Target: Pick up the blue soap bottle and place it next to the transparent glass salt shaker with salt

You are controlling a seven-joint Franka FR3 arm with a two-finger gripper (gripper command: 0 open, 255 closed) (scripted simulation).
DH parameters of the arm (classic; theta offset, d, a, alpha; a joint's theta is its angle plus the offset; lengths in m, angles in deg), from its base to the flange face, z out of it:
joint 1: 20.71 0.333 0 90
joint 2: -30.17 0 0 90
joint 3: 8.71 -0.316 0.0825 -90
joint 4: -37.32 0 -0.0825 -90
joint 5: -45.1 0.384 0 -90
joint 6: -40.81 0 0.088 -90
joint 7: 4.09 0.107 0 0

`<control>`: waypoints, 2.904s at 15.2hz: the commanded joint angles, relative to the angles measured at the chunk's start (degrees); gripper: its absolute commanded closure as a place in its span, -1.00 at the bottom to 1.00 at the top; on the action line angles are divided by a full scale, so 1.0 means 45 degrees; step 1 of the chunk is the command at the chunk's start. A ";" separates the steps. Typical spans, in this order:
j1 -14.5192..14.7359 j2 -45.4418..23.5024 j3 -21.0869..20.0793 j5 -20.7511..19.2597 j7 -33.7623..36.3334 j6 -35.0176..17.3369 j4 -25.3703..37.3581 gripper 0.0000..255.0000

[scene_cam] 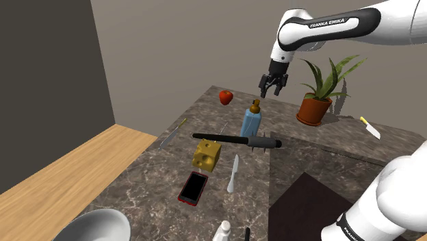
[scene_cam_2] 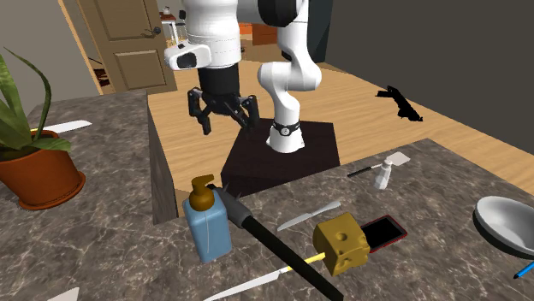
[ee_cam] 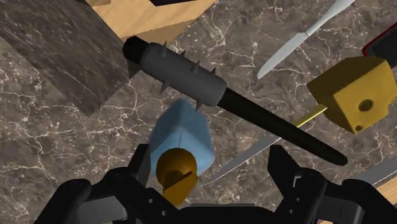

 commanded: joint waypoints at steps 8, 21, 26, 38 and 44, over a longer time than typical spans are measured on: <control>-0.0498 -0.4433 0.0412 0.0740 -0.0834 0.0077 0.4233 -1.00; -0.0507 -0.4621 0.0395 0.0787 -0.0867 -0.1158 0.3181 -1.00; -0.0507 -0.4621 0.0396 0.0787 -0.0867 -0.1157 0.3182 1.00; -0.0506 -0.4457 0.0409 0.0748 -0.0850 -0.0357 0.3822 1.00; -0.0514 -0.4350 0.0422 0.0721 -0.0843 0.0633 0.4707 1.00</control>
